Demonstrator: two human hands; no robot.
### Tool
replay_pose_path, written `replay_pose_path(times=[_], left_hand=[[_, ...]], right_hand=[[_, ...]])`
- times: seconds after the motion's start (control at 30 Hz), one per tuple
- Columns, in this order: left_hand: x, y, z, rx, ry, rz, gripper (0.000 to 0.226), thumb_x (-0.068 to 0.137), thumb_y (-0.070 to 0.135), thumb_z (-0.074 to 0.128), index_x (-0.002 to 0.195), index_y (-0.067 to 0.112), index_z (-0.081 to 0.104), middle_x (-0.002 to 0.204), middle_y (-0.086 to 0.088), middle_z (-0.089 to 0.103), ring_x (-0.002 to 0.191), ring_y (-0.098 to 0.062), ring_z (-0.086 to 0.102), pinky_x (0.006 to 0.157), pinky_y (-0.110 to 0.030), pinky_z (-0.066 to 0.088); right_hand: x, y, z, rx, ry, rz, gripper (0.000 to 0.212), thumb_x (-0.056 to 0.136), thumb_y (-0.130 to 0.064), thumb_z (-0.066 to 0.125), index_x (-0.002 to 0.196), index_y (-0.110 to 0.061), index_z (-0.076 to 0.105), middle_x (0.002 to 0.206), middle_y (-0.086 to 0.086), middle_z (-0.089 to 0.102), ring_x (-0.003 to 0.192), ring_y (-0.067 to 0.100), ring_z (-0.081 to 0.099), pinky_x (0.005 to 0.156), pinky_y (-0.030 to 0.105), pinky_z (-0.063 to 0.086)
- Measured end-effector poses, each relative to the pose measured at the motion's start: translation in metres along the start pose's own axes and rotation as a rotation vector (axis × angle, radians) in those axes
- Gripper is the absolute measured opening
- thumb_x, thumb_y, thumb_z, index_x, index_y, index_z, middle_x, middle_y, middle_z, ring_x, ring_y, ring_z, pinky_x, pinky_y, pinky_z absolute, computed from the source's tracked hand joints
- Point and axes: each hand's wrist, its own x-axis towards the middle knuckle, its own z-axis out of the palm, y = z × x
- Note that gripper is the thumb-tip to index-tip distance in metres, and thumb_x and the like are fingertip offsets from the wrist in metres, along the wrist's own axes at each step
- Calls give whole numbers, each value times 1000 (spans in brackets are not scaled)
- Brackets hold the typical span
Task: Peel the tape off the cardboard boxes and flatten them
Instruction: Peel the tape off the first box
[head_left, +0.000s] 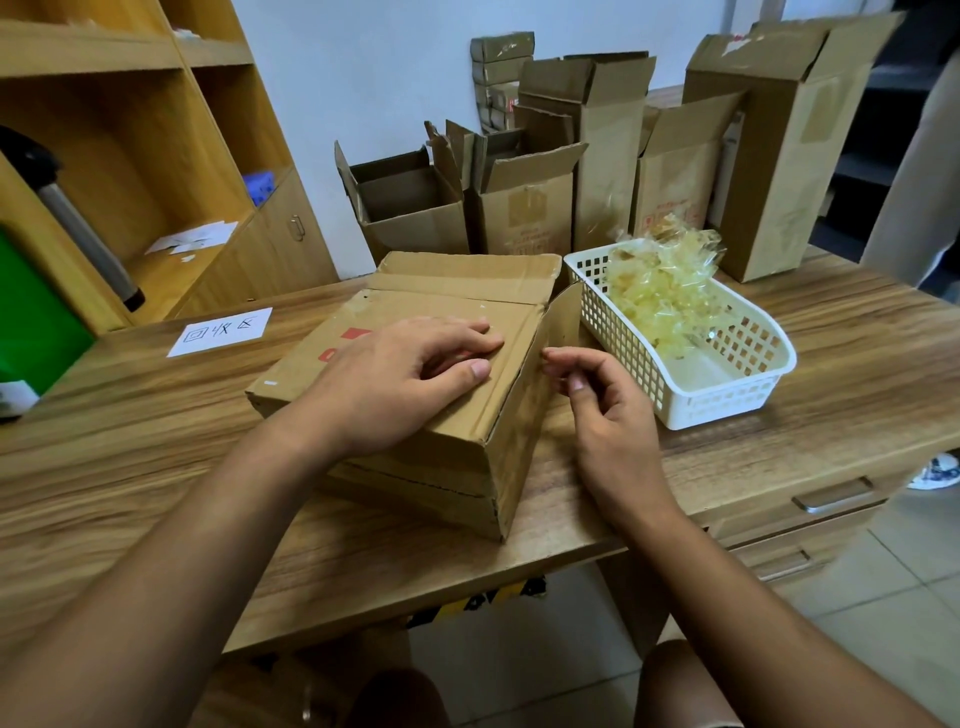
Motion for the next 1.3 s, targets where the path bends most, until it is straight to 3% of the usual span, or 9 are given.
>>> replay_pose_path(times=[0.37,0.6,1.1,1.3], left_hand=[[0,2,0,0,5,-6,51,87,64,41,133,50,56,143,32,47,131,2,43,107,-46,42],[-1,2,-1,1,0,-3,51,87,63,41,134,50,56,144,32,46,134,2,40,109,-45,39],[0,1,0,-11,2,0,49,88,63,42,133,51,55,143,33,46,132,3,41,109,-47,40],[0,0,0,-7,3,0,48,88,63,42,133,51,55,142,34,46,129,4,41,107,-43,41]], right_hand=[[-1,1,1,-40,-32,-3,33,102,7,45,107,-12,72,102,-3,74,102,9,69,92,20,52],[0,1,0,28,9,3,31,103,1,48,116,-14,71,111,-6,73,109,9,67,95,21,52],[-1,4,0,3,-22,6,34,103,5,46,105,-15,73,101,-4,75,101,10,71,90,20,53],[1,4,0,5,0,-2,31,104,1,47,115,-16,71,109,-8,72,109,9,66,93,19,51]])
